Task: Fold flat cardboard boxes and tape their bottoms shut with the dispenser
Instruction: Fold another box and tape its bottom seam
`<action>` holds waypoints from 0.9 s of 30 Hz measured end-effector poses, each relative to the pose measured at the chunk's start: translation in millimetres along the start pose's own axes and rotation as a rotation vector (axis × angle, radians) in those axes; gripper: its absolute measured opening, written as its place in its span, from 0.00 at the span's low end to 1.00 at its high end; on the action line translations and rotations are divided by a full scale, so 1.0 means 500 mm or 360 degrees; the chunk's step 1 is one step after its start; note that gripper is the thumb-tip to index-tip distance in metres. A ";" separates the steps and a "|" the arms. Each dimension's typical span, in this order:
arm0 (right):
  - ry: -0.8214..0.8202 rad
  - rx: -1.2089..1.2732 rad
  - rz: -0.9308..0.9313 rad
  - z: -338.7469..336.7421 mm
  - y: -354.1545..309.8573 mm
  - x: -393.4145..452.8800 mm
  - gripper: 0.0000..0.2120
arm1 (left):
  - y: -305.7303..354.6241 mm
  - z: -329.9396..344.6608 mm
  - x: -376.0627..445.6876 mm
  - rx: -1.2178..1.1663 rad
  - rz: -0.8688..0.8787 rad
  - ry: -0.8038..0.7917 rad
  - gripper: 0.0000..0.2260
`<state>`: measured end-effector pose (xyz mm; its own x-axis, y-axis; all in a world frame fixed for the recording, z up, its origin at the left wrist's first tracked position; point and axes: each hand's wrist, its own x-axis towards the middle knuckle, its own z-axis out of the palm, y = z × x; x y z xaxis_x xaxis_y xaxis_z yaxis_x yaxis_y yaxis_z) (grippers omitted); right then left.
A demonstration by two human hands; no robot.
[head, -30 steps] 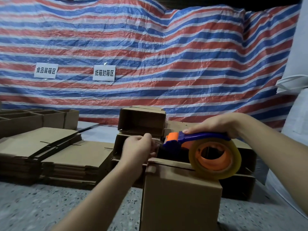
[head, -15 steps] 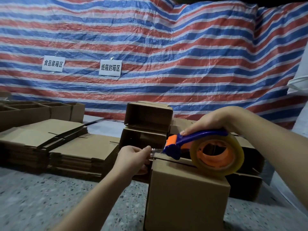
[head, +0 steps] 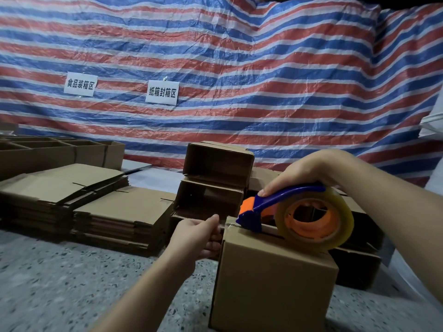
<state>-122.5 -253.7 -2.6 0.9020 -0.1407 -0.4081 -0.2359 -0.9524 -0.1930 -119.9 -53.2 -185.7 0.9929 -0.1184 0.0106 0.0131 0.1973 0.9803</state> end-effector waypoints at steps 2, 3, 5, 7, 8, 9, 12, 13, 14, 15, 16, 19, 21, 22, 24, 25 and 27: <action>-0.0003 -0.0004 -0.0011 0.001 0.000 0.001 0.23 | 0.003 0.000 0.001 -0.0016 0.0008 -0.0034 0.15; -0.0009 -0.0006 -0.0017 0.001 -0.001 0.001 0.22 | 0.004 -0.001 0.002 -0.0023 0.0004 -0.0053 0.15; -0.0013 0.0002 -0.0029 0.003 -0.003 0.001 0.21 | 0.001 -0.004 0.001 -0.0013 -0.0015 -0.0090 0.14; -0.0029 0.0013 -0.0042 0.004 -0.004 -0.001 0.19 | -0.007 -0.004 -0.002 0.0045 -0.0037 -0.0121 0.14; -0.0038 0.0012 -0.0046 0.005 -0.004 -0.002 0.19 | -0.013 -0.003 -0.005 0.0084 -0.0044 -0.0117 0.15; -0.0039 0.0004 -0.0045 0.005 -0.005 -0.001 0.20 | -0.017 -0.001 -0.006 0.0123 -0.0049 -0.0091 0.16; -0.0014 -0.0031 -0.0031 0.005 -0.008 0.002 0.23 | -0.024 0.005 -0.007 0.0220 -0.0077 0.0017 0.17; -0.0014 -0.0038 -0.0034 0.005 -0.010 0.004 0.24 | -0.025 0.006 -0.006 0.0242 -0.0085 0.0035 0.18; -0.0018 -0.0044 -0.0041 0.006 -0.012 0.006 0.25 | -0.027 0.007 -0.004 0.0265 -0.0094 0.0045 0.18; -0.0022 -0.0047 -0.0050 0.006 -0.012 0.006 0.25 | -0.029 0.009 -0.003 0.0290 -0.0108 0.0053 0.19; -0.0025 -0.0047 -0.0059 0.006 -0.013 0.007 0.25 | -0.031 0.010 -0.004 0.0307 -0.0121 0.0059 0.19; -0.0034 -0.0029 -0.0078 0.006 -0.012 0.008 0.24 | -0.044 0.011 -0.006 0.0292 -0.0203 0.0068 0.24; -0.0053 -0.0018 -0.0075 0.007 -0.011 0.009 0.25 | -0.060 0.013 -0.008 0.0232 -0.0277 0.0065 0.29; -0.0062 -0.0017 -0.0078 0.007 -0.011 0.010 0.26 | -0.067 0.015 -0.010 0.0178 -0.0312 0.0053 0.30; -0.0070 -0.0020 -0.0088 0.007 -0.010 0.011 0.25 | -0.077 0.020 -0.009 0.0079 -0.0385 0.0039 0.30; -0.0072 -0.0018 -0.0085 0.007 -0.011 0.010 0.24 | -0.078 0.023 -0.009 0.0053 -0.0372 0.0039 0.26; -0.0068 -0.0005 -0.0077 0.008 -0.012 0.009 0.22 | -0.070 0.026 -0.015 0.0092 -0.0184 0.0175 0.16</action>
<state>-118.4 -247.6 -6.8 0.8961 -0.0830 -0.4360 -0.1912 -0.9587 -0.2105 -129.3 -71.8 -217.5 0.9921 -0.0292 -0.1217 0.1245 0.1315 0.9835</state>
